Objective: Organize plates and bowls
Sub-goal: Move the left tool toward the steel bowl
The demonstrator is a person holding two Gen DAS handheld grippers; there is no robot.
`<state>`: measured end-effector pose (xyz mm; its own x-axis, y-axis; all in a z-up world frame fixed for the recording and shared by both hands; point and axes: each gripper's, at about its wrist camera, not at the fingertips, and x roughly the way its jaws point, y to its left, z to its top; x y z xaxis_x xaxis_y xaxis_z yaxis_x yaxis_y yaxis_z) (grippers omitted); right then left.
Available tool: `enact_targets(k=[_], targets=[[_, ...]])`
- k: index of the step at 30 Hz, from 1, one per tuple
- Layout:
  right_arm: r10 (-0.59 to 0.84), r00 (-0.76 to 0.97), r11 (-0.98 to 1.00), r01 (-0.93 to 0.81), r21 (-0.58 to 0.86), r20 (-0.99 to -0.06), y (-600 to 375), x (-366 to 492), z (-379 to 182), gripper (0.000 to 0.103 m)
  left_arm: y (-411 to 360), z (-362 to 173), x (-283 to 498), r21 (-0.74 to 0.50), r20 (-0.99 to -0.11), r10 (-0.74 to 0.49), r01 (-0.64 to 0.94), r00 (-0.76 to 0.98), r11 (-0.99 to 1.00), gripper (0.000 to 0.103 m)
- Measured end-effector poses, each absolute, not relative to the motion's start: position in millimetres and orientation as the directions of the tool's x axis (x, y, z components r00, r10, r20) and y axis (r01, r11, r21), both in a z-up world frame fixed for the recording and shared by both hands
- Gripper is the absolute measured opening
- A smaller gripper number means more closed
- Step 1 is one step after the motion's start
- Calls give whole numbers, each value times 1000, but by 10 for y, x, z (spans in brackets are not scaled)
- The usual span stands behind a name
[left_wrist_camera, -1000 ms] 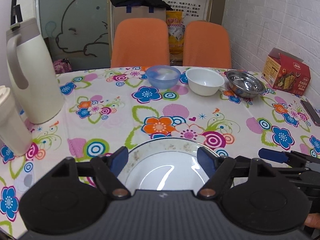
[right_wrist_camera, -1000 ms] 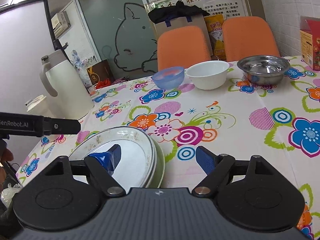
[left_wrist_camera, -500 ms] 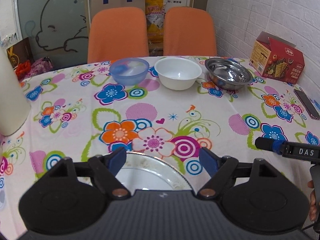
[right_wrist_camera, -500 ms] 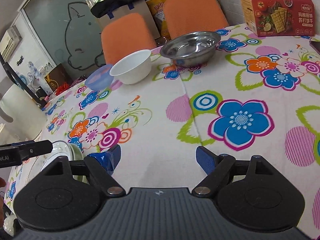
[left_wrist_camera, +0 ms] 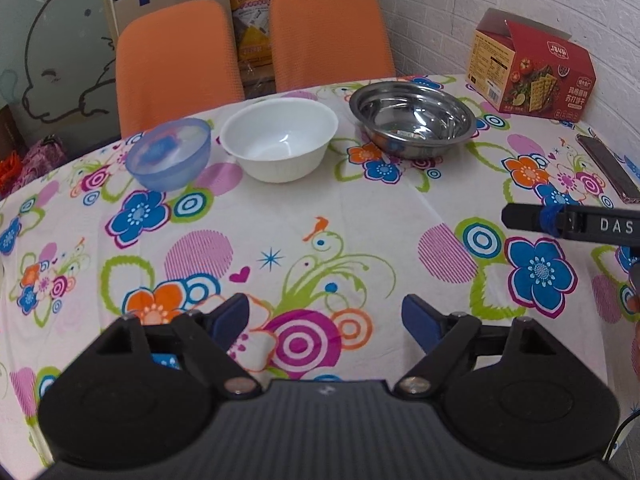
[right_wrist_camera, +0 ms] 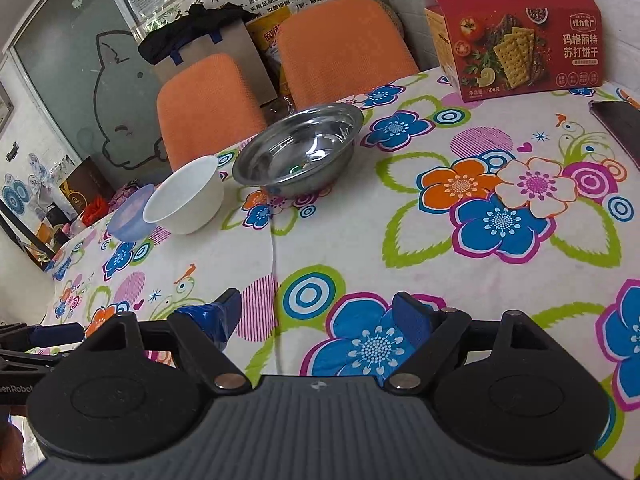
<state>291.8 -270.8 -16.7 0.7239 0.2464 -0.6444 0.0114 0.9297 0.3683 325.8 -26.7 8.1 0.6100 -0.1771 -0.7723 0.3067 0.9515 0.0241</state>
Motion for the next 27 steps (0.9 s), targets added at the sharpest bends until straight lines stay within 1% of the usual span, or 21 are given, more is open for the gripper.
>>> enact_targets(k=[5,10,12,14,18,20,24,27], targets=[[211,761,948,-5,319,-613,-2769,3203,-2,69,-364,183,3396,39,-753,-175,310,634,950,86],[192,793,954,-13,299,-578,-2844,3618,130,69,-362,121,3408,35,-768,-177,316,616,948,86],[159,795,958,18,285,-585,-2873,3834,149,69,-321,93,3402,33,-775,-173,312,608,949,86],[132,781,967,34,252,-611,-2853,4086,123,69,-251,87,3394,33,-777,-163,299,607,954,86],[93,684,986,37,161,-724,-2739,4508,-70,69,-80,119,3377,26,-769,-151,266,621,963,86],[71,643,993,26,115,-763,-2670,4608,-136,69,3,137,3370,16,-765,-150,251,626,968,86],[45,593,998,1,56,-804,-2562,4678,-181,69,104,162,3329,-11,-761,-162,238,629,971,86],[-1,554,1000,-8,-6,-833,-2487,4749,-210,69,153,193,3266,-20,-753,-173,240,635,971,86]])
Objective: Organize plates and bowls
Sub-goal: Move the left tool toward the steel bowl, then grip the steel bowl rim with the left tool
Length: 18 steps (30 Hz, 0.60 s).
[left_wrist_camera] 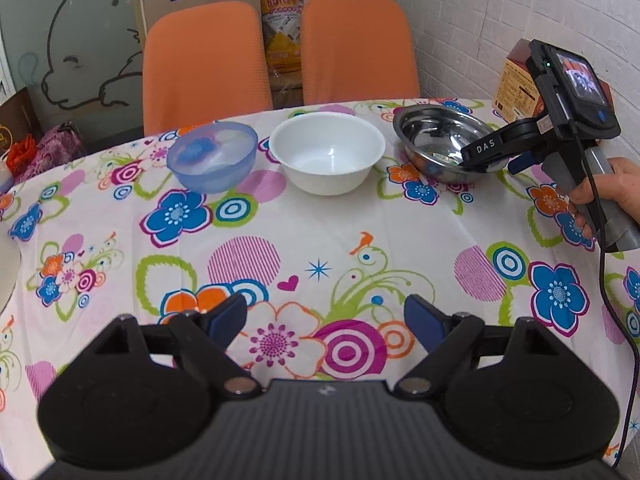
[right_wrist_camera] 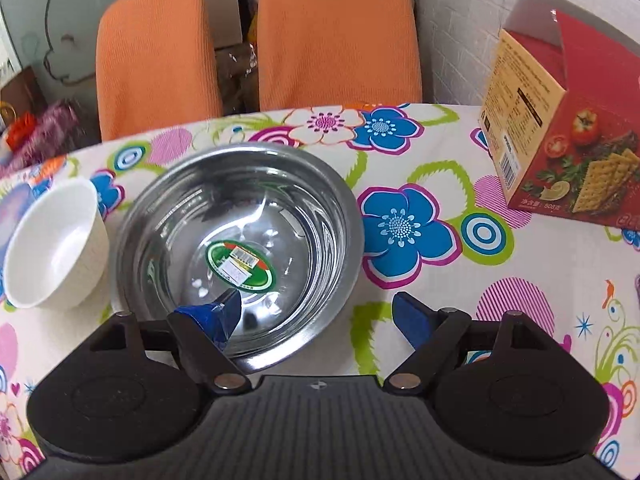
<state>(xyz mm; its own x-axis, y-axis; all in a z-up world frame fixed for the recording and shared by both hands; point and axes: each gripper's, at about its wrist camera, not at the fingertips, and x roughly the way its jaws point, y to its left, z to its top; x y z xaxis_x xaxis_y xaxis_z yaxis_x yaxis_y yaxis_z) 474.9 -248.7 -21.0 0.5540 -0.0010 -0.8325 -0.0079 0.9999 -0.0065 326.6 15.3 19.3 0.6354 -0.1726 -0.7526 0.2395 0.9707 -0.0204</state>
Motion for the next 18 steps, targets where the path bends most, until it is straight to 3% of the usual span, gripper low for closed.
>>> enact_targets(k=[13,18], targets=[[50,396,996,-87,16,-917,-2419,4489,-183,70,201,335,3068,-66,-720,-221,253,658,965,86],[43,480,995,-102,-7,-876,-2397,4184,-58,69,32,369,3342,-141,-733,-284,270,618,952,87]])
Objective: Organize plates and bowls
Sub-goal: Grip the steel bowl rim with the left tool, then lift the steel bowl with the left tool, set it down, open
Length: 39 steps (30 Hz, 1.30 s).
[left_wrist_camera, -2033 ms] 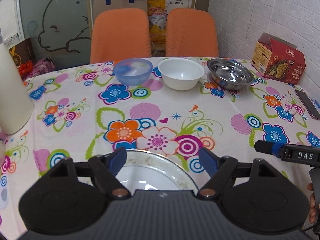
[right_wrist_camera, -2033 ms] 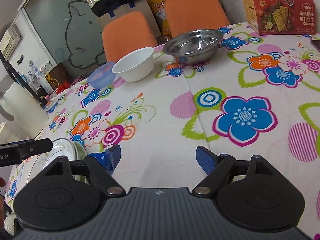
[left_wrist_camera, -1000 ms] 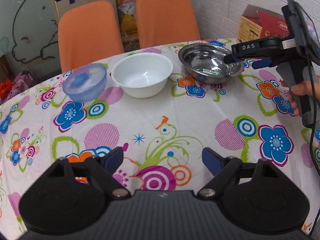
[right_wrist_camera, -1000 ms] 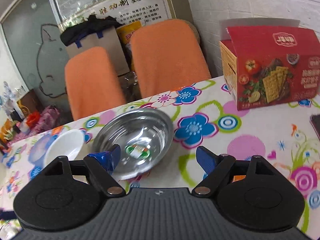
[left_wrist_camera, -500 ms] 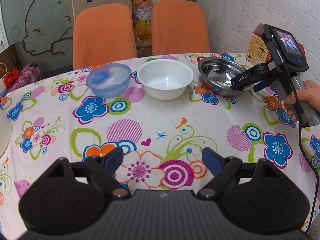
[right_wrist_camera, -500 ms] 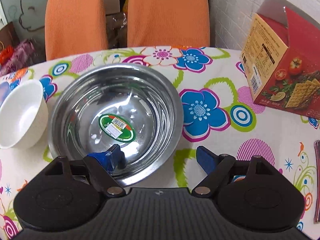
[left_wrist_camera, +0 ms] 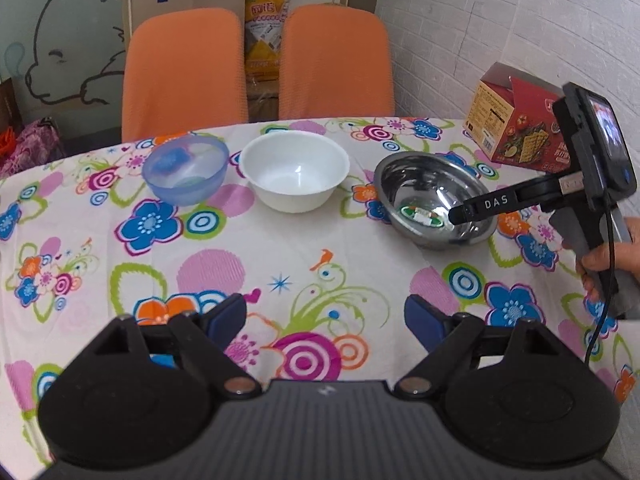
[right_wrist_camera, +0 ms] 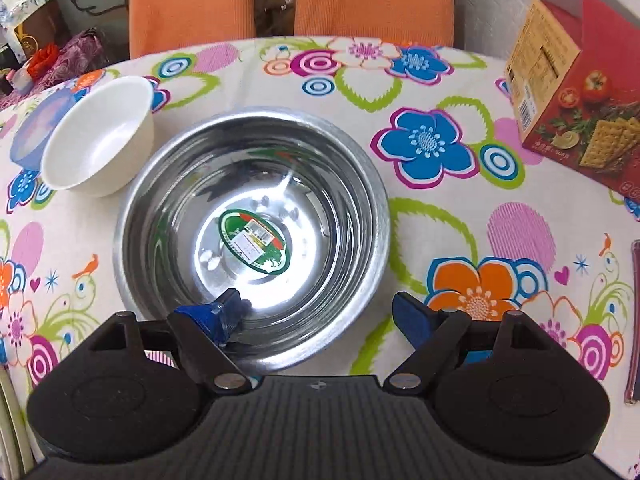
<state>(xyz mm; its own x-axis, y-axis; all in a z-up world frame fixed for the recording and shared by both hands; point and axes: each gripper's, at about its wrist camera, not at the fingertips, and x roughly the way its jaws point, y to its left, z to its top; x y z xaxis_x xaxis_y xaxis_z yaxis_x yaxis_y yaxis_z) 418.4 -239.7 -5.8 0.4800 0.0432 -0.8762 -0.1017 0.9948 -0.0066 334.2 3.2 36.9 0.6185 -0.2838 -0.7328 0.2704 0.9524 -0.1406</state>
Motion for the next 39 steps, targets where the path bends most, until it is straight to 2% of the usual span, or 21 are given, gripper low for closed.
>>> enact_targets(k=[4,10,13,17,20,27,30,31,32,33,34,35,37,39], targets=[[15,597,998,-56,-24,-802,-2476,4107,59,70,-228,309,3867,-271,-750,-349,220,562,937,87],[46,587,995,-100,-16,-808,-2487,4244,-110,70,-597,10,4433,-343,-794,-340,90,504,935,87],[60,586,992,-129,-19,-808,-2500,4287,-176,70,-727,-129,4569,-339,-816,-319,48,482,940,87],[86,576,987,-162,-10,-813,-2526,4324,-248,70,-854,-236,4675,-316,-832,-287,20,475,949,75],[125,574,981,-193,15,-809,-2547,4343,-261,70,-927,-249,4710,-281,-833,-256,24,491,959,70],[170,620,969,-247,14,-766,-2592,4244,-309,74,-951,-251,4723,-270,-830,-245,24,501,963,70],[180,604,965,-261,21,-776,-2598,4288,-291,74,-969,-256,4725,-259,-831,-238,29,503,965,70],[183,606,965,-261,24,-774,-2594,4288,-286,73,-985,-253,4718,-243,-831,-227,36,508,969,53],[198,613,962,-272,31,-765,-2587,4272,-285,70,-1015,-243,4709,-208,-833,-202,47,515,977,23],[213,616,958,-285,37,-758,-2575,4257,-290,68,-1039,-238,4708,-179,-838,-186,63,512,982,21],[203,622,955,-295,14,-756,-2540,4242,-297,66,-1033,-238,4707,-194,-842,-206,77,498,978,12],[206,629,949,-315,-3,-750,-2507,4222,-288,63,-1015,-228,4691,-201,-848,-213,77,486,977,9],[227,616,940,-342,3,-754,-2450,4185,-242,47,-936,-175,4594,-205,-844,-216,76,491,976,10],[241,628,931,-365,-6,-740,-2402,4084,-166,44,-849,-100,4448,-220,-837,-232,83,495,972,10]])
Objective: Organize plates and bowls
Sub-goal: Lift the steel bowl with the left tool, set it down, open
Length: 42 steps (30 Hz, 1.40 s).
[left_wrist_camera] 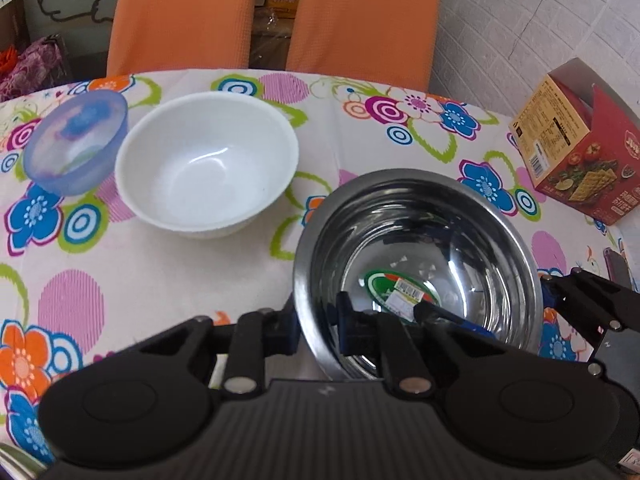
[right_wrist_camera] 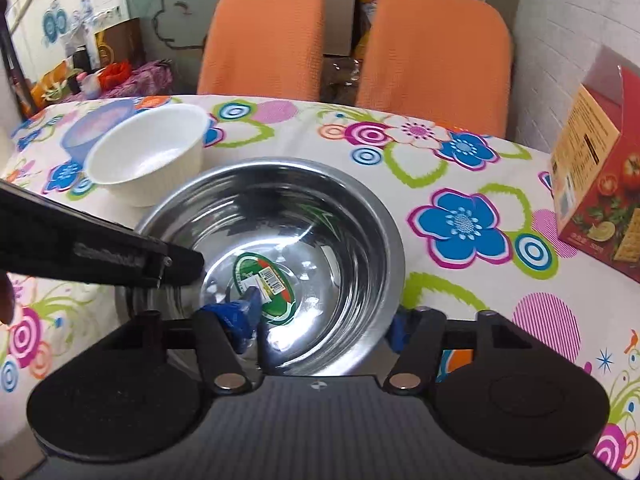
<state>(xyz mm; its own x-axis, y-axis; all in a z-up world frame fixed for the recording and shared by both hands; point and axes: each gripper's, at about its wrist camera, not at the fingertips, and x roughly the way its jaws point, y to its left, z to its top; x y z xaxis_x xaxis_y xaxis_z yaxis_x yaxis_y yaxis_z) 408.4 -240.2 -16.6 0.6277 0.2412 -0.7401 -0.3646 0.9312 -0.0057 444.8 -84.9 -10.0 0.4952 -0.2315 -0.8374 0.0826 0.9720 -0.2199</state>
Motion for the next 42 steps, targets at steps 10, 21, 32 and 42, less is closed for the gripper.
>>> enact_targets(k=[10,21,32,42], targets=[[330,639,905,-424,39,-695,-2096,3063,41,45,-468,-14,3294,-161,-850,-231,186,473,969,10],[334,633,908,-414,59,-698,-1835,2292,-126,49,-354,-166,2868,-156,-844,-257,242,471,958,9],[319,616,922,-379,84,-720,-1882,2393,-289,49,-334,-206,2995,-149,-832,-250,234,495,961,57],[291,680,948,-299,107,-673,-2292,2125,130,49,-31,268,2967,-114,-748,-195,166,635,979,66]])
